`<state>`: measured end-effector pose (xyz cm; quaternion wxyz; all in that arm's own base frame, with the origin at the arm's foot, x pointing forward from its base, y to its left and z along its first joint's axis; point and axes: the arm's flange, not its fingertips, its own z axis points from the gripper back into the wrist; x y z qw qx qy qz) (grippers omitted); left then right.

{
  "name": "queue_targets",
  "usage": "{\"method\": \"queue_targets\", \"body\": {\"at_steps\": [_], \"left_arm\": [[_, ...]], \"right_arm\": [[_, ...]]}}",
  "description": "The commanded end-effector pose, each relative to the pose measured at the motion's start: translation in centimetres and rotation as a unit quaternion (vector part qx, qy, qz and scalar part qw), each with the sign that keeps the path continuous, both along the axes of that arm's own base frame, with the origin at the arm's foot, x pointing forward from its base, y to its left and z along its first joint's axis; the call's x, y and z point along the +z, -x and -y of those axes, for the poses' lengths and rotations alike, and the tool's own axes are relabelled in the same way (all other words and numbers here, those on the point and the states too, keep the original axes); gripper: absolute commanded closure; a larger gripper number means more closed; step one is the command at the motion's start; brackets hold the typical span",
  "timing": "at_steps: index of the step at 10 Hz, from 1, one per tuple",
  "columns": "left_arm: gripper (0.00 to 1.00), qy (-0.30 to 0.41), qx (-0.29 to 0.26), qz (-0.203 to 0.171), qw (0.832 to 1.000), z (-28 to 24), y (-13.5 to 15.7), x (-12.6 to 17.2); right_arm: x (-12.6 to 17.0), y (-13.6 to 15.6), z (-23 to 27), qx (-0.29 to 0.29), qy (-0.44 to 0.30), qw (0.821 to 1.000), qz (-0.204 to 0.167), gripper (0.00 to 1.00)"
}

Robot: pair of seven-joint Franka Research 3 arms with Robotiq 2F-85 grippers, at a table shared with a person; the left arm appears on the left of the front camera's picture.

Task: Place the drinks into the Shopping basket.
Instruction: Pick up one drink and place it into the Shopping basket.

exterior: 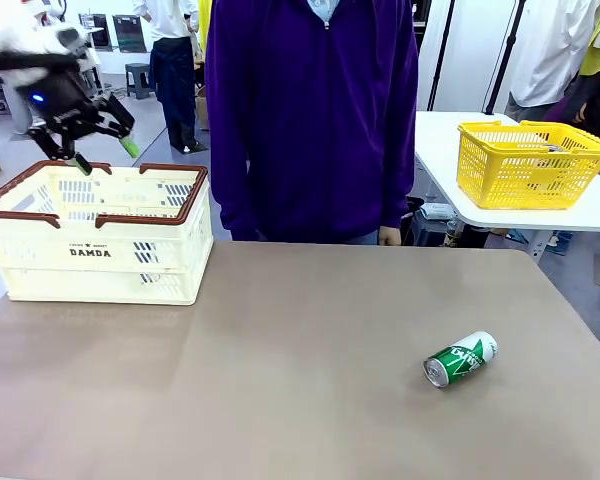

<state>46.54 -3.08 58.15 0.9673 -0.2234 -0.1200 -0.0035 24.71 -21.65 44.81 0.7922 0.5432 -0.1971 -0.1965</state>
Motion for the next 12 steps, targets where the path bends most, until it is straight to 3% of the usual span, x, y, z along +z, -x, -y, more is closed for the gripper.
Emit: {"method": "queue_targets", "body": {"at_steps": [1,3,5,6,7,12], "left_arm": [[0.00,0.101,-0.076,-0.058,0.990,-3.1,9.3,-0.2],[0.00,0.190,-0.072,-0.050,0.978,-7.2,14.8,-4.1],[0.00,0.311,-0.098,-0.045,0.944,-11.6,16.0,-8.7],[0.00,0.322,-0.143,-0.062,0.934,-12.3,15.9,-11.1],[0.00,0.257,-0.094,-0.049,0.960,-9.6,17.6,-7.0],[0.00,0.257,-0.094,-0.049,0.960,-9.6,17.6,-7.0]], "right_arm": [[0.4,0.0,0.1,-0.001,-0.006,1.000,0.005,0.00],[0.4,0.0,0.1,-0.001,-0.006,1.000,0.005,0.00],[0.4,0.0,0.1,-0.001,-0.006,1.000,0.005,0.00],[0.4,0.0,0.1,-0.001,-0.006,1.000,0.005,0.00],[0.4,0.0,0.1,-0.001,-0.006,1.000,0.005,0.00],[0.4,0.0,0.1,-0.001,-0.006,1.000,0.005,0.00]]}}
